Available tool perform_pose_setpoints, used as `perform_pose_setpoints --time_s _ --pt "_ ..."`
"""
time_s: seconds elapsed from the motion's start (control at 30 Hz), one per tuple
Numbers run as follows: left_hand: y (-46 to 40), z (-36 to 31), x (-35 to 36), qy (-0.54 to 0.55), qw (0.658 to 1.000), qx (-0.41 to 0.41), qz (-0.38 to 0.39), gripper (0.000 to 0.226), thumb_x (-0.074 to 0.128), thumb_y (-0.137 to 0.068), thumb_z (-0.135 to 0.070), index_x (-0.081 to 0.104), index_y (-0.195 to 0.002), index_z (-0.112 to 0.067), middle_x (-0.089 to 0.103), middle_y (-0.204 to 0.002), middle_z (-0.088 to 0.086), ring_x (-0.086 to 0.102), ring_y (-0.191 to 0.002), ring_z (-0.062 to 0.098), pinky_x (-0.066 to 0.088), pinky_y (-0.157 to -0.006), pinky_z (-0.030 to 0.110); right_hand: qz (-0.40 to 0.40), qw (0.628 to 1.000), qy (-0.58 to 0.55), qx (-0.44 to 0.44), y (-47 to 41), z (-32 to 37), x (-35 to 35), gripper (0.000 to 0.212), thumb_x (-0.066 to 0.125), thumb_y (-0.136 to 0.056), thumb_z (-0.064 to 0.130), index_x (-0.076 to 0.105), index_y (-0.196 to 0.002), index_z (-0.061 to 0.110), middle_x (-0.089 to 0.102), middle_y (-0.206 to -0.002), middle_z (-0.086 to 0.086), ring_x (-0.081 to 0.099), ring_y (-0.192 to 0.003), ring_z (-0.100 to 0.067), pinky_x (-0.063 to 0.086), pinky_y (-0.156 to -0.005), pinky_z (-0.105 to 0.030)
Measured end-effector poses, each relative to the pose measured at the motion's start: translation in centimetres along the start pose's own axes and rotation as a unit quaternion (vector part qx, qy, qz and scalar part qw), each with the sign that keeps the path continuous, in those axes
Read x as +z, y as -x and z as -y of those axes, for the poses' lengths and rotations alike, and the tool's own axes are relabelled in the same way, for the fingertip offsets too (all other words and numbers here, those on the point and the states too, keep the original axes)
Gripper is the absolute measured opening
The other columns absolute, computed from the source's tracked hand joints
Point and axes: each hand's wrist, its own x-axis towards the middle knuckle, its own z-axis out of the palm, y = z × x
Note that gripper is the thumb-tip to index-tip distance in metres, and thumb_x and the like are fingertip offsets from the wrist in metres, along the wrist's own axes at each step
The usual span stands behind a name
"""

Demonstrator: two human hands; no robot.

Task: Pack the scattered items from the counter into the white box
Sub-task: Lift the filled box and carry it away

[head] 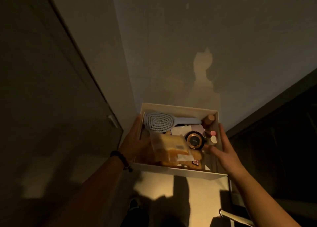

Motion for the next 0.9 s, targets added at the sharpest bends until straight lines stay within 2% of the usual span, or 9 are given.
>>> perform_pose_setpoints --time_s 0.07,0.13,0.23,0.37,0.57,0.67,0.73,0.83,0.9 --pt "-2.7 3.2 0.1 0.008 1.0 -0.02 0.006 0.096 0.075 -0.075 -0.031 0.013 -0.148 -0.03 0.023 -0.153 -0.011 0.027 -0.137 0.003 0.032 -0.111 0.042 0.003 1.0 -0.003 -0.001 -2.9 -2.6 0.9 0.081 0.067 -0.083 0.032 0.015 -0.132 0.07 0.023 -0.147 0.024 0.028 -0.135 -0.016 0.035 -0.098 -0.036" --pt "-5.4 6.9 0.4 0.0 1.0 -0.029 0.0 0.092 0.071 -0.078 -0.02 0.011 -0.148 -0.023 0.015 -0.153 -0.012 0.023 -0.133 -0.01 0.034 -0.108 0.021 0.0 1.0 -0.004 -0.002 -6.1 -5.7 1.6 0.08 0.066 -0.085 0.027 0.017 -0.133 0.067 0.023 -0.147 0.025 0.03 -0.134 -0.012 0.036 -0.095 -0.03" --pt "-9.4 13.6 1.3 -0.015 1.0 -0.016 -0.014 0.088 0.066 -0.082 -0.012 0.006 -0.147 -0.014 0.01 -0.139 -0.024 0.019 -0.12 -0.029 0.026 -0.085 -0.007 0.0 1.0 -0.003 0.0 -11.0 -11.1 3.0 0.08 0.066 -0.085 0.023 0.02 -0.135 0.064 0.025 -0.151 0.022 0.029 -0.137 -0.009 0.037 -0.093 -0.025" --pt "-14.3 22.7 2.5 0.027 0.999 -0.011 -0.026 0.088 0.064 -0.082 -0.003 0.006 -0.146 -0.017 0.017 -0.131 -0.031 0.029 -0.104 -0.036 0.034 -0.077 -0.005 0.006 1.0 0.001 -0.005 -17.7 -19.3 5.3 0.084 0.068 -0.075 0.038 0.018 -0.138 0.06 0.026 -0.152 0.018 0.03 -0.136 -0.011 0.035 -0.106 -0.044" --pt "-20.8 35.2 3.8 0.021 1.0 0.013 -0.012 0.085 0.073 -0.074 -0.031 0.018 -0.14 -0.037 0.029 -0.137 -0.031 0.035 -0.121 -0.019 0.039 -0.098 0.011 0.023 1.0 -0.002 -0.018 -26.5 -31.2 9.3 0.08 0.065 -0.084 0.024 0.018 -0.13 0.07 0.034 -0.13 0.041 0.041 -0.116 0.008 0.043 -0.083 -0.015" --pt "-24.0 41.0 4.1 0.032 0.999 0.014 -0.035 0.104 0.075 -0.063 -0.054 0.012 -0.142 -0.031 0.027 -0.133 -0.031 0.038 -0.122 -0.011 0.039 -0.091 0.005 0.035 0.999 -0.001 -0.016 -30.3 -36.6 11.0 0.081 0.063 -0.086 0.022 0.014 -0.141 0.057 0.036 -0.147 0.012 0.045 -0.127 -0.017 0.044 -0.1 -0.046" --pt "-26.0 44.3 4.3 0.011 0.999 0.029 -0.031 0.1 0.071 -0.067 -0.046 0.01 -0.144 -0.029 0.024 -0.131 -0.034 0.034 -0.123 -0.01 0.035 -0.083 -0.003 0.029 0.999 -0.008 -0.021 -32.7 -39.8 12.1 0.082 0.062 -0.087 0.017 0.014 -0.144 0.052 0.034 -0.15 0.006 0.043 -0.129 -0.019 0.039 -0.105 -0.047" --pt "-28.6 48.6 4.5 0.0 0.999 0.039 -0.032 0.084 0.069 -0.071 -0.039 0.015 -0.134 -0.049 0.032 -0.122 -0.044 0.039 -0.111 -0.02 0.036 -0.076 -0.004 0.023 0.999 -0.009 -0.028 -35.9 -43.7 13.8 0.082 0.061 -0.088 0.012 0.014 -0.146 0.045 0.032 -0.152 0.005 0.041 -0.131 -0.019 0.039 -0.106 -0.045" --pt "-30.2 51.2 4.8 0.016 0.999 0.025 -0.042 0.082 0.069 -0.072 -0.045 0.015 -0.134 -0.05 0.035 -0.127 -0.036 0.04 -0.116 -0.008 0.039 -0.078 0.0 0.03 0.999 -0.016 -0.031 -37.8 -45.9 14.6 0.082 0.063 -0.087 0.014 0.015 -0.147 0.044 0.033 -0.151 0.004 0.04 -0.132 -0.019 0.039 -0.106 -0.047"
